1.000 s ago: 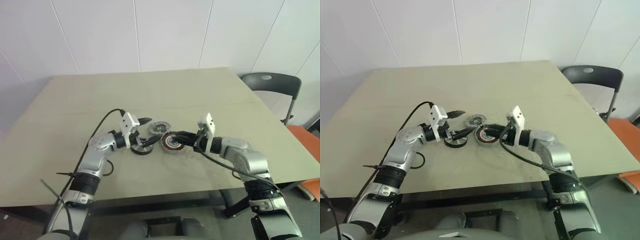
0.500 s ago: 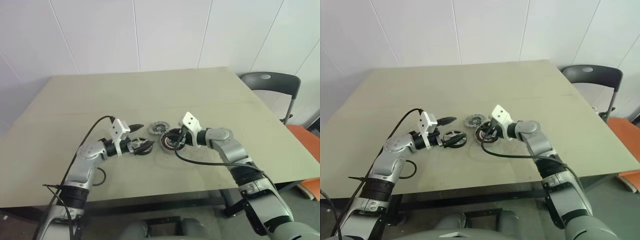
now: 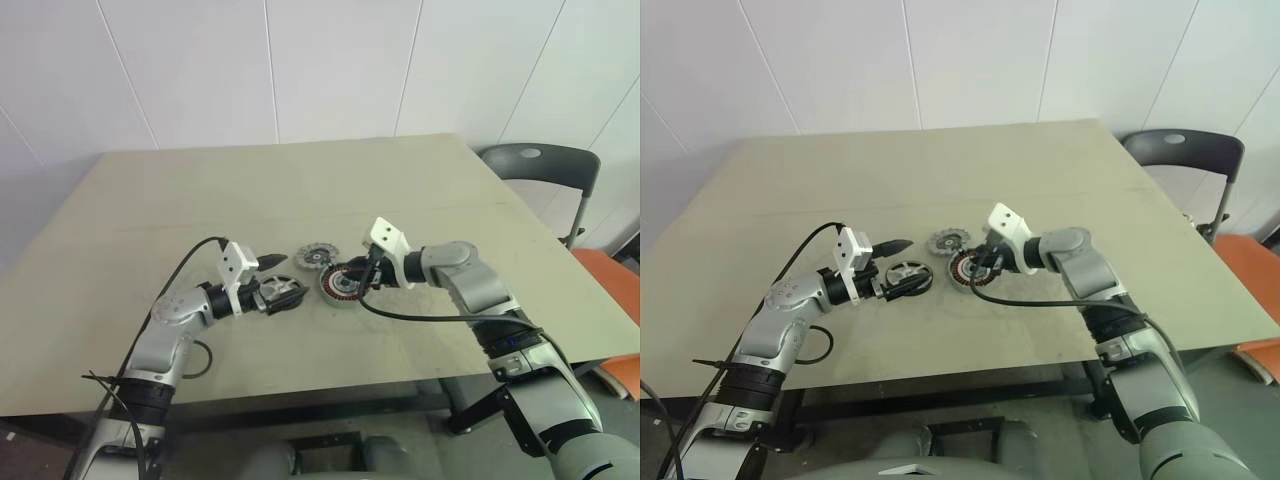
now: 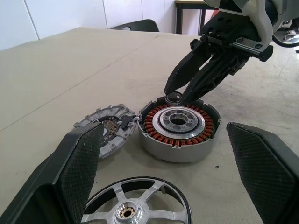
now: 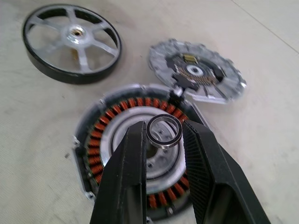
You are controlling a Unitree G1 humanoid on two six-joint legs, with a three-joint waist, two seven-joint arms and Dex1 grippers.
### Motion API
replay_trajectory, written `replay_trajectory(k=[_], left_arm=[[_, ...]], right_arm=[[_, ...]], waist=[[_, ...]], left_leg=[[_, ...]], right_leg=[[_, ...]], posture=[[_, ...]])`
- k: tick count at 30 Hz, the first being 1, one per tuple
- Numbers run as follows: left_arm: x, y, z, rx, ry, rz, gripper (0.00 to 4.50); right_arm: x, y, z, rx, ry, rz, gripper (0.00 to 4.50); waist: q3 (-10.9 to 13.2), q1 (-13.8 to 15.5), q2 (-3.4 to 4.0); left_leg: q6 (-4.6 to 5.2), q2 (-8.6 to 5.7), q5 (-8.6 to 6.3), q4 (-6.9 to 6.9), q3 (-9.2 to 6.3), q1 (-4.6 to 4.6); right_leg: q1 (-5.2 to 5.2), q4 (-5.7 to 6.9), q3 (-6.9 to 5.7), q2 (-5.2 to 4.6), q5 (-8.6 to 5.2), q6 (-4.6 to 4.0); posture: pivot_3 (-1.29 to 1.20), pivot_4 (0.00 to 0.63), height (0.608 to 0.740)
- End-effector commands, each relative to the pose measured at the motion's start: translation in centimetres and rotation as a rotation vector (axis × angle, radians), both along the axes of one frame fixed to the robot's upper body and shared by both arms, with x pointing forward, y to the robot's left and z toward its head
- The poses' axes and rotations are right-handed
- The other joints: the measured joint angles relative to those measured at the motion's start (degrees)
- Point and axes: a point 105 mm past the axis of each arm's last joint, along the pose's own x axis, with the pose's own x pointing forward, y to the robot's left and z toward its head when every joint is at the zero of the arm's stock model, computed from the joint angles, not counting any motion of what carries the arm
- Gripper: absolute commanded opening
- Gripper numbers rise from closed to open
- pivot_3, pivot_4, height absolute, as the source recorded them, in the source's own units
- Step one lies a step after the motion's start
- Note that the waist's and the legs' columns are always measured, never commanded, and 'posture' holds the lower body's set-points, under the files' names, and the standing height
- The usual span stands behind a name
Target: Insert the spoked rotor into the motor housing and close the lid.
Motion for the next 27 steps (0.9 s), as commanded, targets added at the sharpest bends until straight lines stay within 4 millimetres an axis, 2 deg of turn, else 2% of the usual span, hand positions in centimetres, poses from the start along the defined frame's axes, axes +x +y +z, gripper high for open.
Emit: replay_trajectory(k=[1,27], left_arm=[[0.1,-0.2,1.5,-0.019,-0.052,-0.012,4.50],[0.2,0.1,1.5,0.003,-0.065,-0.002,4.50]], right_arm=[[0.1,0.2,1.0,-0.017,-0.036,0.015,0.75],[-0.4,0.7,-2.2,-0.006,0.052,-0.022,0.75]], waist=[[0.0,0.0,0.00],[0.0,0.0,0.00]], left_leg=[[0.00,0.00,0.00,0.00,0.00,0.00],[0.00,0.00,0.00,0.00,0.00,0.03]], right_leg=[[0.00,0.00,0.00,0.00,0.00,0.00],[0.03,0.01,0.00,0.00,0.01,0.00]], posture=[[0.00,0.000,0.740],[0.00,0.000,0.740]])
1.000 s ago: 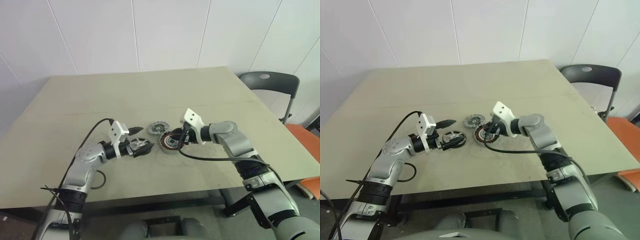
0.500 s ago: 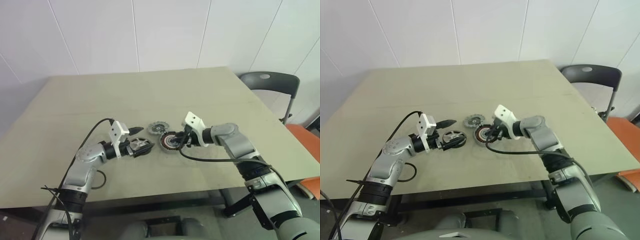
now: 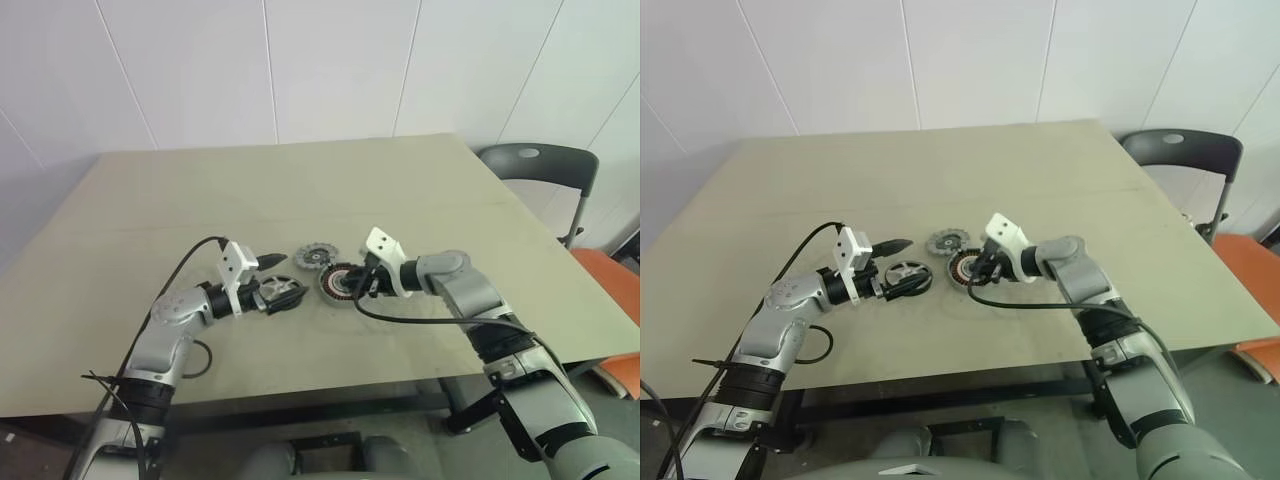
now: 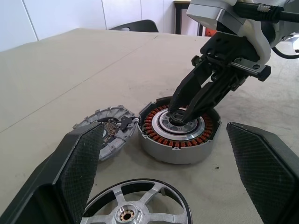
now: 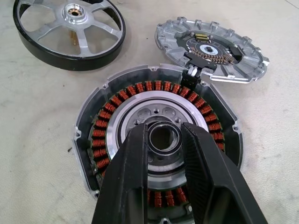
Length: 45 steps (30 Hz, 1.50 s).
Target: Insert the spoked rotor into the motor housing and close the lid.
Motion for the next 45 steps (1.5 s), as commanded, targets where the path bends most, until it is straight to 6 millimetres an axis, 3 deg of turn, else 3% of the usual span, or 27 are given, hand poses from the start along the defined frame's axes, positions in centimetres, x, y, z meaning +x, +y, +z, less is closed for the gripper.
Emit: replay_trajectory(k=[1,43,45], left_arm=[[0.2,0.1,1.5,0.001,-0.061,-0.002,4.50],[0.1,0.2,1.3,0.018,-0.059,-0.003,4.50],[0.1,0.2,1.4,0.018,-0.060,-0.001,4.50]], right_arm=[[-0.1,0.0,-0.3,0.002,0.001,-0.006,0.75],[-0.9,-0.9,-3.5,0.026,0.104,-0.088,0.75],[-1.2,-0.9,-3.6,0.024,0.113,-0.079,1.47]], waist=[[0.0,0.0,0.00],[-0.1,0.0,0.02],[-0.1,0.0,0.01]], left_leg=[[0.00,0.00,0.00,0.00,0.00,0.01],[-0.01,0.01,-0.01,0.01,-0.02,0.43],[-0.01,0.01,-0.01,0.01,-0.02,0.43]], right_leg=[[0.00,0.00,0.00,0.00,0.00,0.00],[0.45,-0.03,-0.01,0.00,-0.16,0.21],[0.45,-0.03,-0.01,0.00,-0.16,0.21]], posture=[[0.00,0.000,0.740],[0.00,0.000,0.740],[0.00,0.000,0.740]])
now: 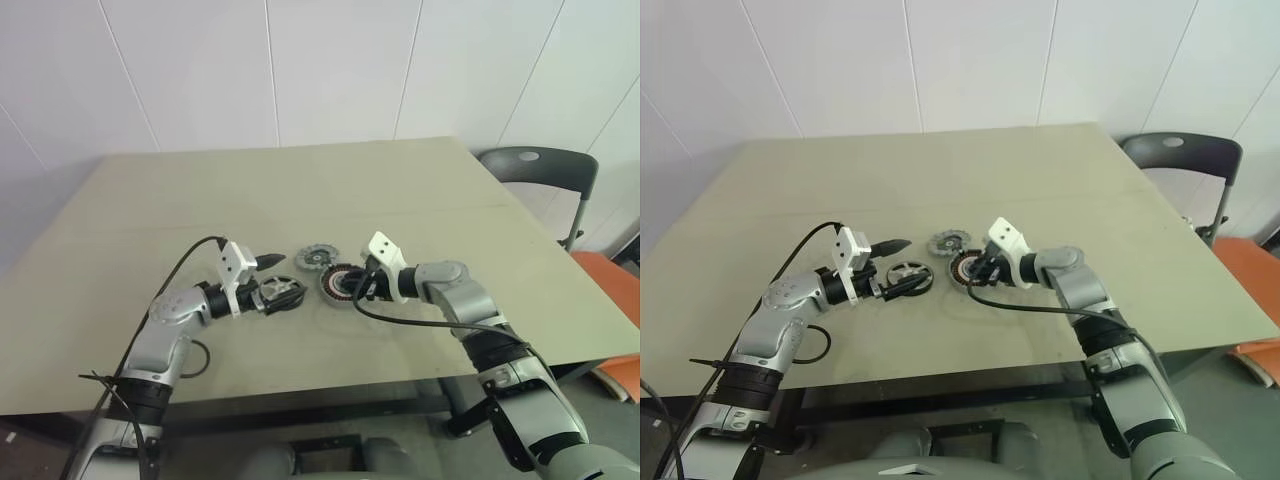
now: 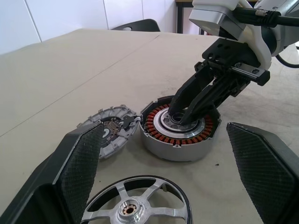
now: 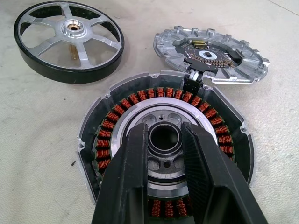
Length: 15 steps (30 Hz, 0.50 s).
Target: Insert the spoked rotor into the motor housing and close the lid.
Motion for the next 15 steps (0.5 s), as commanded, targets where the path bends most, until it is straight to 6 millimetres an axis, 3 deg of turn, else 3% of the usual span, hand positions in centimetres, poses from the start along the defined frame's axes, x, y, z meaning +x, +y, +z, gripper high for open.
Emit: replay_trajectory(k=[1,4,9,13,15], left_arm=[[0.1,-0.1,1.4,0.006,-0.060,-0.004,4.50],[0.1,-0.1,1.3,0.006,-0.058,-0.002,4.50],[0.2,-0.3,0.8,0.009,-0.044,-0.005,4.50],[0.1,-0.7,0.7,0.007,-0.041,-0.012,4.50],[0.2,-0.8,0.7,0.006,-0.041,-0.013,4.50]], right_arm=[[-1.1,-0.8,-2.4,-0.038,0.101,-0.010,1.72],[-1.5,-0.2,-1.6,0.037,0.117,0.012,2.65],[-0.4,0.2,1.7,0.271,0.115,-0.026,2.65],[0.8,-0.1,1.9,0.274,0.076,-0.088,2.65],[0.9,-0.1,1.4,0.241,0.056,-0.089,2.04]], waist=[[0.0,0.0,0.00],[0.0,0.0,0.00],[0.0,0.0,0.01],[0.0,0.0,0.03],[0.0,0.0,0.04]], left_leg=[[0.00,0.00,0.00,0.00,0.00,0.00],[0.00,0.00,0.00,0.00,-0.01,0.01],[0.00,0.01,0.00,0.00,-0.02,-0.09],[0.00,0.00,0.00,-0.01,-0.01,-0.41],[0.00,0.00,0.00,-0.02,-0.01,-0.44]], right_leg=[[0.00,0.00,0.00,0.00,0.00,0.00],[0.01,0.00,0.00,0.00,0.00,0.00],[-0.08,-0.01,0.00,0.00,0.00,0.00],[-0.39,0.00,0.00,0.00,0.16,-0.20],[-0.44,0.00,0.00,0.00,0.16,-0.21]], posture=[[0.00,0.000,0.740],[0.00,0.000,0.740],[0.00,0.000,0.740],[0.00,0.000,0.740],[0.00,0.000,0.740]])
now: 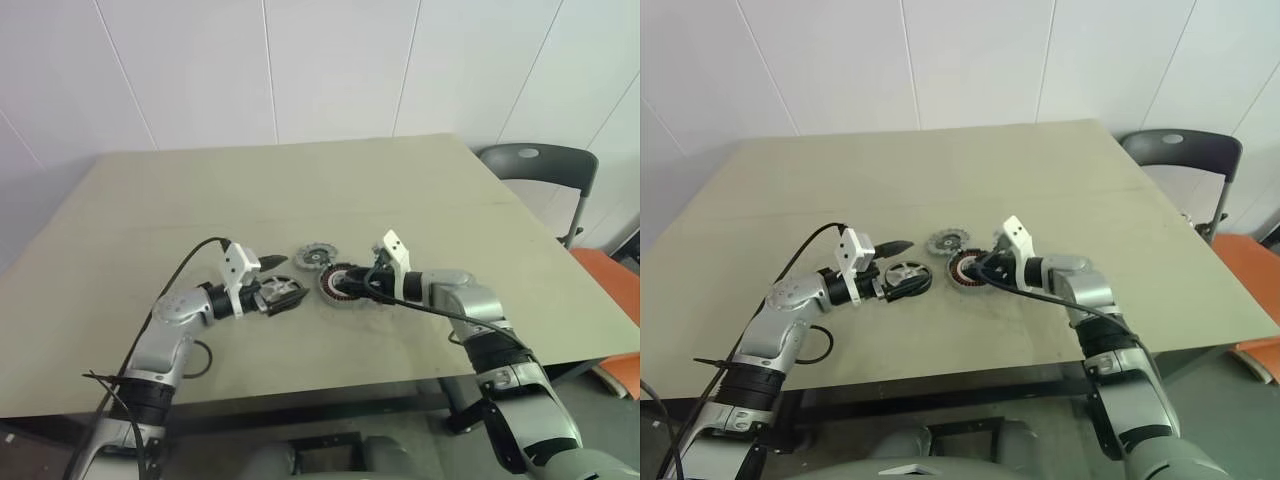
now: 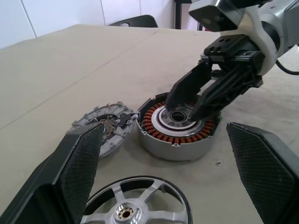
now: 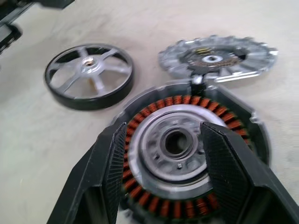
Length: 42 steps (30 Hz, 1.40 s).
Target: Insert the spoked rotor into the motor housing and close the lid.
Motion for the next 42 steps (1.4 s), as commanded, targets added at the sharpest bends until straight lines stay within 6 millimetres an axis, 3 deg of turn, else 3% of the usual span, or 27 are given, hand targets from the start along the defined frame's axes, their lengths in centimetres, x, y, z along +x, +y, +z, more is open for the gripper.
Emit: replay_trajectory(k=[1,6,17,23,27,30,34,42], left_arm=[[0.2,-0.3,1.0,0.000,-0.043,-0.008,4.50],[0.2,-0.2,1.0,0.000,-0.044,-0.008,4.50],[0.3,0.0,1.0,0.006,-0.047,0.006,4.50],[0.3,0.2,1.1,0.009,-0.052,0.016,4.50],[0.2,0.6,1.2,-0.025,-0.048,0.046,4.50],[0.5,1.8,1.3,-0.061,-0.041,0.125,4.50],[0.8,3.7,1.7,-0.200,0.067,0.270,4.50],[-4.1,4.9,3.1,-0.634,0.405,0.291,4.50]], right_arm=[[0.9,0.3,0.7,-0.030,-0.075,-0.011,1.72],[1.0,0.6,0.1,-0.088,-0.118,-0.005,0.04],[0.4,1.1,-1.3,-0.213,-0.150,0.070,0.04],[-1.9,0.5,-3.1,-0.307,-0.104,0.222,0.04],[0.4,0.6,-1.2,-0.211,-0.162,0.093,0.04],[3.1,0.8,2.0,-0.054,-0.230,-0.059,0.04],[3.4,1.1,4.5,0.056,-0.265,-0.020,0.04],[3.5,-1.2,6.4,-0.044,-0.340,0.069,0.04]], waist=[[0.0,0.0,0.01],[0.0,-0.1,0.01],[0.0,-1.1,0.01],[0.0,-1.2,0.01],[0.0,-1.4,0.01],[0.0,-1.5,0.08],[0.1,-1.4,0.25],[0.1,-1.3,0.23]], left_leg=[[0.00,0.00,0.00,-0.01,0.00,-0.01],[0.00,0.00,0.00,-0.01,0.01,0.00],[0.00,0.00,0.00,-0.01,0.00,0.06],[0.00,0.00,0.00,-0.01,-0.01,0.11],[-0.01,0.01,-0.01,-0.01,0.00,0.41],[-0.07,0.04,-0.04,-0.01,-0.01,0.54],[0.00,0.04,0.00,-0.01,-0.04,0.24],[0.00,-0.01,-0.01,-0.54,0.12,-0.09]], right_leg=[[-0.01,0.00,0.00,0.00,0.00,0.00],[-0.01,0.00,0.00,0.00,-0.01,0.00],[0.07,0.01,0.00,0.00,-0.01,0.00],[0.12,0.00,-0.01,0.00,-0.02,0.01],[0.41,-0.02,0.00,0.00,-0.16,0.21],[0.51,0.02,0.00,0.01,-0.17,0.21],[0.22,0.03,0.00,0.00,-0.13,0.21],[-0.39,-0.06,0.13,-0.10,0.12,0.21]], posture=[[0.00,0.000,0.740],[0.00,0.000,0.740],[0.00,0.000,0.740],[0.00,0.000,0.740],[0.00,0.000,0.740],[0.00,0.000,0.740],[0.00,0.000,0.740],[0.00,0.000,0.740]])
